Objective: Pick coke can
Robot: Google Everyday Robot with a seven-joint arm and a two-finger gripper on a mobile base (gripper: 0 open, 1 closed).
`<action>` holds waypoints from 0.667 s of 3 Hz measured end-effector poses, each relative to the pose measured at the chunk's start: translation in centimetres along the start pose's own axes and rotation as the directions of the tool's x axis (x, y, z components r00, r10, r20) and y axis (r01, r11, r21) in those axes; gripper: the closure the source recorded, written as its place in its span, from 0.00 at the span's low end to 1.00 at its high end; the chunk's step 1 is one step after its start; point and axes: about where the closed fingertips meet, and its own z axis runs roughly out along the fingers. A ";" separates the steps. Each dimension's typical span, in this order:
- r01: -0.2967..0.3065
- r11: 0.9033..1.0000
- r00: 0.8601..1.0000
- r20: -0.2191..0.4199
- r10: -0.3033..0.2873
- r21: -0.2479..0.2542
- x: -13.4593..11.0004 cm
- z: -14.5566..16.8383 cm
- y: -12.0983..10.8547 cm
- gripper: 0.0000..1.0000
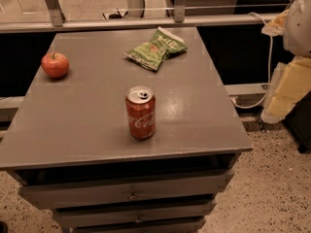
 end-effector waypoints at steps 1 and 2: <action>0.000 1.000 1.000 0.000 0.000 0.000 0.0 0.0 0.0 0.00; -0.013 1.000 0.999 0.052 0.014 -0.010 -0.3 1.0 -0.2 0.00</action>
Offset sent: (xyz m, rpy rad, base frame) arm 0.0326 0.0132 -0.0415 0.2706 0.0028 0.0339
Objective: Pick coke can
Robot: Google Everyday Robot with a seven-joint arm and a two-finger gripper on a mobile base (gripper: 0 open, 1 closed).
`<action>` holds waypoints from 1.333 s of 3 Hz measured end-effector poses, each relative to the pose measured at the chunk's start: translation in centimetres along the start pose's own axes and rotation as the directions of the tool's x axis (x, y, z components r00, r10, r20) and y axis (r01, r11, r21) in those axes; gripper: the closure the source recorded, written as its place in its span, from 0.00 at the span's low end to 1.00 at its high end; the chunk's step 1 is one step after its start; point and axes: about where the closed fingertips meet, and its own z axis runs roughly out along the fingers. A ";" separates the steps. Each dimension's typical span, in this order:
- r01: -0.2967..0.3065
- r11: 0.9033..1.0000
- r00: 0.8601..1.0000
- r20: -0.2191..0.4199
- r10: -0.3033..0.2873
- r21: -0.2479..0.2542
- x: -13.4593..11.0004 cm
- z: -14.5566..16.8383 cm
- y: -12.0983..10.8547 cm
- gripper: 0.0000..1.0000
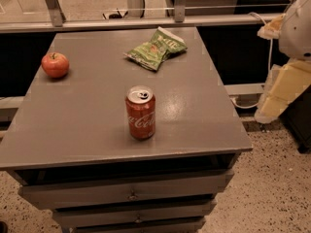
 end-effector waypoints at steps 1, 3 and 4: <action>-0.022 0.999 0.988 0.152 0.029 -0.048 -1.0 4.1 -0.2 0.00; -0.040 0.971 0.850 0.503 0.158 -0.237 -7.2 11.0 1.9 0.00; 0.001 0.958 0.777 0.604 0.180 -0.288 -10.7 12.0 3.5 0.00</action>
Offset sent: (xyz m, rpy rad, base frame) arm 0.0522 0.0675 -0.0965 0.5701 0.0643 0.0988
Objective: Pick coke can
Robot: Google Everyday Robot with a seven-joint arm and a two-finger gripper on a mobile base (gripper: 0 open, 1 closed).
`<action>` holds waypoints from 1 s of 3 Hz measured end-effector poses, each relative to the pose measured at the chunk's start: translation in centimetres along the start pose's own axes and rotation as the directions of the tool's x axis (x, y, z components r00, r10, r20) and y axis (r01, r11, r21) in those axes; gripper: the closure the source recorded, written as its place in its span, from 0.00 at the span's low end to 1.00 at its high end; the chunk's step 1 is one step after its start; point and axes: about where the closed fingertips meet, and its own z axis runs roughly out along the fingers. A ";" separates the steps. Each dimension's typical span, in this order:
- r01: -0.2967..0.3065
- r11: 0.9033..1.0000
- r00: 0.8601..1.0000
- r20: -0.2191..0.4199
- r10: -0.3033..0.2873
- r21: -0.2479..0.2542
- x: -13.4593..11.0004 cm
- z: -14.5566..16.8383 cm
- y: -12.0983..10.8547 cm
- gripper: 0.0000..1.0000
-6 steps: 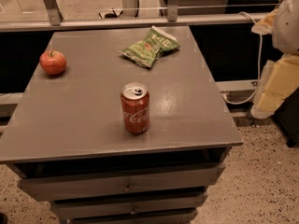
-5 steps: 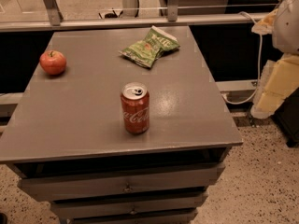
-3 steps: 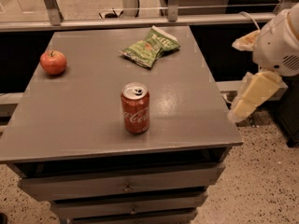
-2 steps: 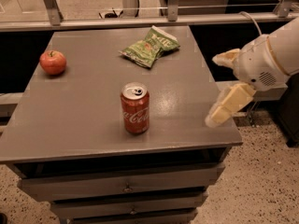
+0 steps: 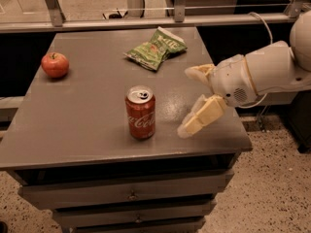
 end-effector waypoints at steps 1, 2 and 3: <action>0.015 0.999 0.993 0.114 -0.010 -0.049 -2.1 4.4 1.5 0.00; 0.027 0.997 0.985 0.170 -0.015 -0.070 -3.4 6.7 2.4 0.00; 0.028 0.997 0.977 0.213 -0.012 -0.075 -4.1 8.7 2.9 0.26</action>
Offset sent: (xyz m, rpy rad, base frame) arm -0.0077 0.1082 -0.0166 0.2444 -0.0163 0.1021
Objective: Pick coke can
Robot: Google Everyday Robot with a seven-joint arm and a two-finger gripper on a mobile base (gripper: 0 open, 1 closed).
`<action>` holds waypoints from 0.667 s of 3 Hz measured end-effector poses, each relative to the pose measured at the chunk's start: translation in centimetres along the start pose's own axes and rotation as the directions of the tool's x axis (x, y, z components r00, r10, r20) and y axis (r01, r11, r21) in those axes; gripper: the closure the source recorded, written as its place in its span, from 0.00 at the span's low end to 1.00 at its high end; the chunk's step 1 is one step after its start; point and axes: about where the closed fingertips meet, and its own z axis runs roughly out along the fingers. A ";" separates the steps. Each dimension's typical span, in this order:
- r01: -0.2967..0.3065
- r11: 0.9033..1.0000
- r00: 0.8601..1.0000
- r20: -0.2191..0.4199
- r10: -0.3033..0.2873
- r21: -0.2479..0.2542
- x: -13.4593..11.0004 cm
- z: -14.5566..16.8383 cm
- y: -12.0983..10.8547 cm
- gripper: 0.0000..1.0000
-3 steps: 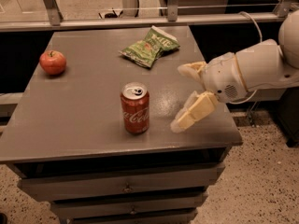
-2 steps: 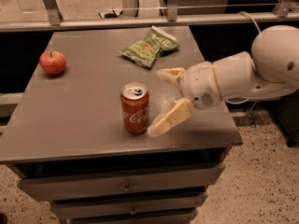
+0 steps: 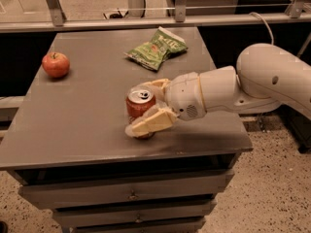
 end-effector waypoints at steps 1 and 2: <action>-0.001 1.000 1.000 0.012 0.001 0.014 0.1 -0.1 -0.3 0.48; -0.006 0.999 1.000 0.031 0.005 0.036 -0.9 -1.5 -1.6 0.72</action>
Offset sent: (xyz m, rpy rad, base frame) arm 0.0327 -0.0350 0.0373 0.0584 -0.0265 -0.0764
